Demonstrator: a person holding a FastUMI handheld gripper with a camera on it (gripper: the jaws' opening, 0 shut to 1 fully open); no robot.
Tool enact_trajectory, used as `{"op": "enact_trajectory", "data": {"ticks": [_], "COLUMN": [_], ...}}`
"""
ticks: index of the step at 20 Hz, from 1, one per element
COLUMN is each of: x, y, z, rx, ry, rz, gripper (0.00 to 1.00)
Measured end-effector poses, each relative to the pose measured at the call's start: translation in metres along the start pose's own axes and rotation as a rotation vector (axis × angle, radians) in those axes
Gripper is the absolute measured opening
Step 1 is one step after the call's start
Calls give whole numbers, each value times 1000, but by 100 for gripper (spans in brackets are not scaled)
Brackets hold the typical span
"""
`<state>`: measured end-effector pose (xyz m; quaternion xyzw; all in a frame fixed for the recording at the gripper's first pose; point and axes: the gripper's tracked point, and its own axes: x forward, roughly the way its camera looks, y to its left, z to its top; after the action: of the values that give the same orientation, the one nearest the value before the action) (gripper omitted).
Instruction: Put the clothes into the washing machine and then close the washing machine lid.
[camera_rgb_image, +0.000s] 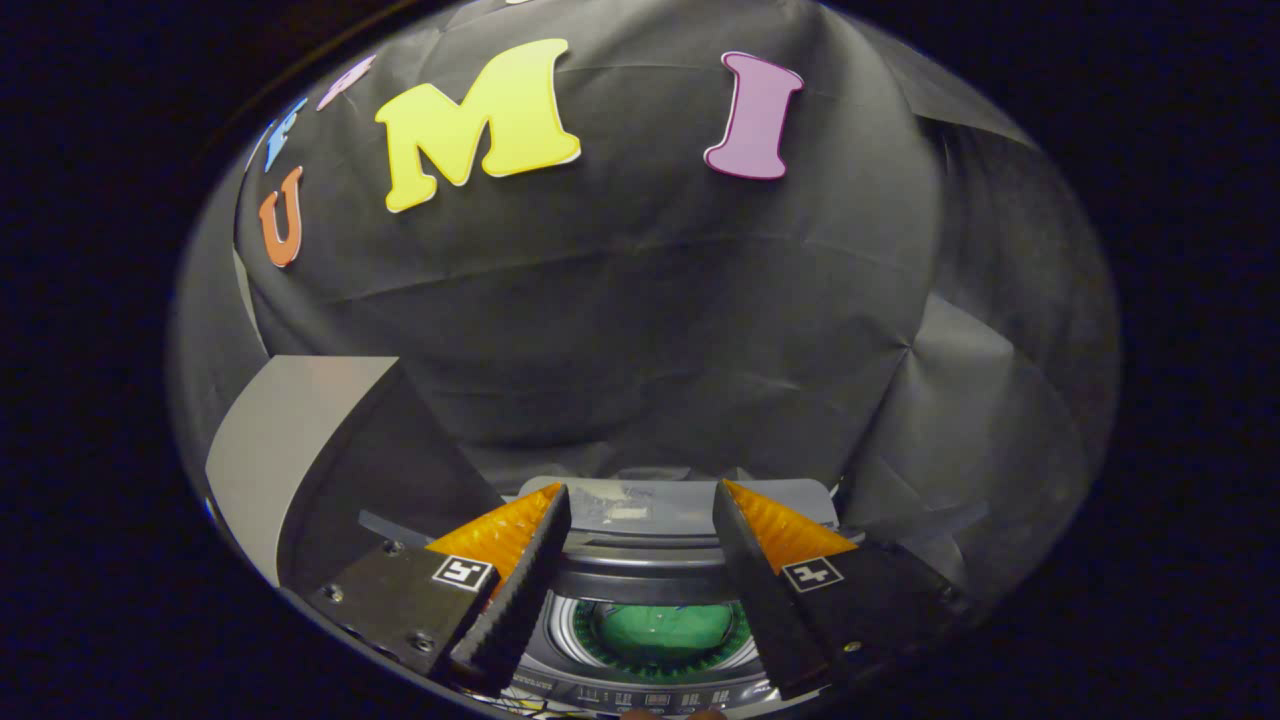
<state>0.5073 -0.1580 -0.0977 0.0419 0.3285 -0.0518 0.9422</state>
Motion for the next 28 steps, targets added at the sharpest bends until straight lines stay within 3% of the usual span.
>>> {"op": "enact_trajectory", "data": {"ticks": [14, 21, 28], "x": [5, 1, -12], "y": [-5, -8, -4], "z": [-117, -120, -95], "rx": [31, 31, -24], "ry": [251, 246, 109], "rz": [-32, -26, -19], "gripper": [93, 93, 93]}}
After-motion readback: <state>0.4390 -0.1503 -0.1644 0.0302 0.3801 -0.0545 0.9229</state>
